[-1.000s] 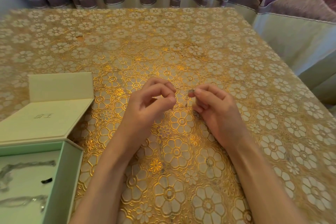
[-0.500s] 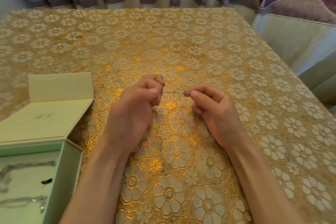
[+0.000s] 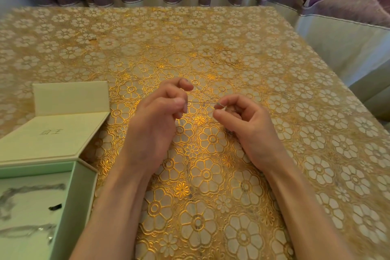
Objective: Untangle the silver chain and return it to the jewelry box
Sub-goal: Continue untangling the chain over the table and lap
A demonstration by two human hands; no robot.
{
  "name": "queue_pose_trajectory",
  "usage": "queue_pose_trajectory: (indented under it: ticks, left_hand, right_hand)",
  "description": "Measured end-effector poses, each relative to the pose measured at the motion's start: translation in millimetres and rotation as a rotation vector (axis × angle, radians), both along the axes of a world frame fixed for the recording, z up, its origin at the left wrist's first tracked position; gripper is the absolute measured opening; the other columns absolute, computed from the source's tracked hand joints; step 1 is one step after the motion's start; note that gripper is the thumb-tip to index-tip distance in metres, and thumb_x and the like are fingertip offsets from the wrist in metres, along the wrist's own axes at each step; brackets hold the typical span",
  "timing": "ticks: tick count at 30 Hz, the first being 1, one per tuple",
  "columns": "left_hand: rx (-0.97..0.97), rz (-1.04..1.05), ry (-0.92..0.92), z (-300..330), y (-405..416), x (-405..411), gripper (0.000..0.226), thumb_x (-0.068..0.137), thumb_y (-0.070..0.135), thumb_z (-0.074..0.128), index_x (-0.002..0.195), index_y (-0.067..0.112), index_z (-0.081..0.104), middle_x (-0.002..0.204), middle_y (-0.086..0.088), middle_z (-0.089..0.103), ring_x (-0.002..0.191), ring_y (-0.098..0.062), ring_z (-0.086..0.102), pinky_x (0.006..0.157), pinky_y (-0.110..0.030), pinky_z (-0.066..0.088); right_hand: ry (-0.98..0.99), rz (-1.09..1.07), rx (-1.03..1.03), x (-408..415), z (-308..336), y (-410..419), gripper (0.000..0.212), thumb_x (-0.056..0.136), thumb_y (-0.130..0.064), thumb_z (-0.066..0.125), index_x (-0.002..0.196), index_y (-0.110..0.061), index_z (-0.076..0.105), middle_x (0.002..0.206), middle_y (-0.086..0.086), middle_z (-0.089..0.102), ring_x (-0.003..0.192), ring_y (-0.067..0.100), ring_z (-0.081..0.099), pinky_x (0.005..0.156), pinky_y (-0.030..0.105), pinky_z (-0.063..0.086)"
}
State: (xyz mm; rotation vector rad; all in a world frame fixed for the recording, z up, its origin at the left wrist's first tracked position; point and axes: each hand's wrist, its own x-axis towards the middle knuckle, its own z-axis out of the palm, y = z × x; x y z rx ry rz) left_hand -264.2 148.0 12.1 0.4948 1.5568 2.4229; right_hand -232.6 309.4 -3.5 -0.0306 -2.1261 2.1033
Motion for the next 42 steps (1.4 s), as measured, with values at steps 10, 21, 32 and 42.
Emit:
queue_pose_trajectory:
  ticks: [10, 21, 32, 42]
  left_hand:
    - [-0.004, -0.006, 0.006, -0.7, -0.3, -0.6, 0.01, 0.061, 0.022, 0.053, 0.052, 0.018, 0.056, 0.082, -0.008, 0.046, 0.082, -0.007, 0.052, 0.075, -0.025, 0.032]
    - [0.012, 0.034, -0.034, 0.9, -0.4, -0.4, 0.009, 0.06, 0.026, 0.054, 0.053, 0.022, 0.058, 0.083, 0.002, 0.057, 0.078, -0.008, 0.049, 0.068, -0.026, 0.031]
    - [0.011, 0.196, -0.112, -1.8, 6.4, -3.7, 0.01, 0.085, 0.018, 0.057, 0.077, 0.013, 0.056, 0.058, 0.006, 0.058, 0.055, -0.008, 0.043, 0.052, -0.018, 0.032]
    - [-0.158, 0.223, -0.036, -5.9, 8.0, -3.3, 0.01, 0.084, 0.017, 0.062, 0.075, 0.017, 0.056, 0.054, 0.01, 0.042, 0.05, -0.004, 0.034, 0.049, -0.015, 0.026]
  right_hand:
    - [0.022, -0.033, 0.027, 0.1, -1.4, -4.5, 0.007, 0.074, -0.016, 0.066, 0.071, -0.021, 0.063, 0.06, 0.006, 0.029, 0.052, 0.007, 0.026, 0.047, 0.014, 0.024]
    - [-0.013, 0.052, -0.153, -0.7, -1.4, 3.3, 0.012, 0.071, -0.012, 0.064, 0.065, -0.021, 0.069, 0.068, -0.009, 0.067, 0.054, -0.003, 0.051, 0.054, 0.009, 0.038]
    - [-0.011, 0.056, -0.054, -2.7, -4.3, 4.3, 0.01, 0.071, -0.017, 0.068, 0.063, -0.023, 0.068, 0.059, -0.014, 0.058, 0.053, -0.001, 0.044, 0.054, 0.012, 0.034]
    - [-0.036, 0.099, -0.051, -1.1, -2.6, 3.8, 0.011, 0.064, -0.037, 0.067, 0.069, -0.029, 0.073, 0.079, 0.015, 0.052, 0.057, 0.008, 0.035, 0.054, 0.026, 0.024]
